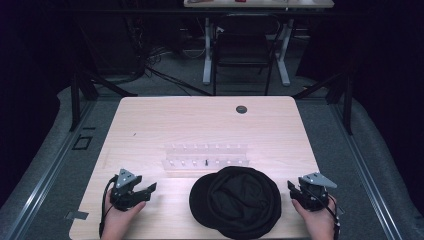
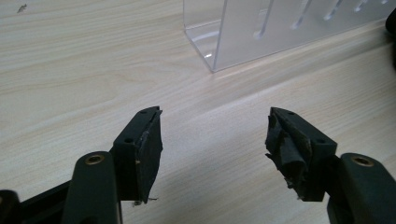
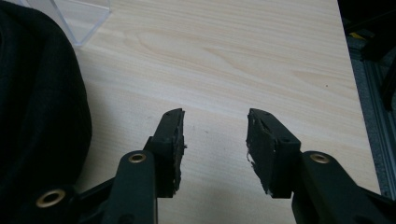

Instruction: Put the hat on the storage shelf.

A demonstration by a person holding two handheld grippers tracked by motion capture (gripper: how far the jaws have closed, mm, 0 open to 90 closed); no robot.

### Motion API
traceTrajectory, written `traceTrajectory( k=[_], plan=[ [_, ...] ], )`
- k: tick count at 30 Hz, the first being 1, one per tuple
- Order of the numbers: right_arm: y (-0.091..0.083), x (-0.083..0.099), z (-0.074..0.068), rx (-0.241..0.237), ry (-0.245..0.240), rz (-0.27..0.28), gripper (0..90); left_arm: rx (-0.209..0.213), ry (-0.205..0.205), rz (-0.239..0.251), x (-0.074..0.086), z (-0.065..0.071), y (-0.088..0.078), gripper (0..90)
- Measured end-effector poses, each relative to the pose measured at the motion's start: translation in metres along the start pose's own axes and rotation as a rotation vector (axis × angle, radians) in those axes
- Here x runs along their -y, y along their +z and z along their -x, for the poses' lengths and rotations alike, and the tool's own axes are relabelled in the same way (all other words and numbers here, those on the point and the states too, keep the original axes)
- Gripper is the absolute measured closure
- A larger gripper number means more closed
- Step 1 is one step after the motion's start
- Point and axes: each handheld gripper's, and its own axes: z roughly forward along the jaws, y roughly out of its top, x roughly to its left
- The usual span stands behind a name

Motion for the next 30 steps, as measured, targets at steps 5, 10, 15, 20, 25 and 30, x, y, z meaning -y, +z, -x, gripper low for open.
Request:
traceTrajectory(
  k=[5,10,15,20,25,30],
  plan=[
    [-0.005,-0.001,0.001,0.005,0.013,-0.016,57.9,-0.009,0.009,0.008,0.000,-0.001,-0.002,38.0],
    [-0.011,-0.002,0.002,-0.021,0.040,0.020,62.2,-0.016,0.030,0.016,-0.001,0.001,-0.003,37.9],
    [-0.020,-0.005,-0.002,-0.038,0.015,0.090,64.5,-0.013,0.016,0.006,-0.001,0.004,-0.005,39.7],
    [-0.030,-0.009,-0.009,-0.060,0.001,0.126,60.7,-0.024,0.022,0.027,-0.001,0.006,-0.009,43.7],
    [-0.035,-0.012,-0.014,-0.083,-0.001,0.151,57.7,-0.010,0.041,0.023,-0.001,0.010,-0.010,52.2],
    [-0.040,-0.015,-0.019,-0.104,0.007,0.145,59.8,-0.005,0.054,0.015,-0.002,0.015,-0.009,58.1]
  ],
)
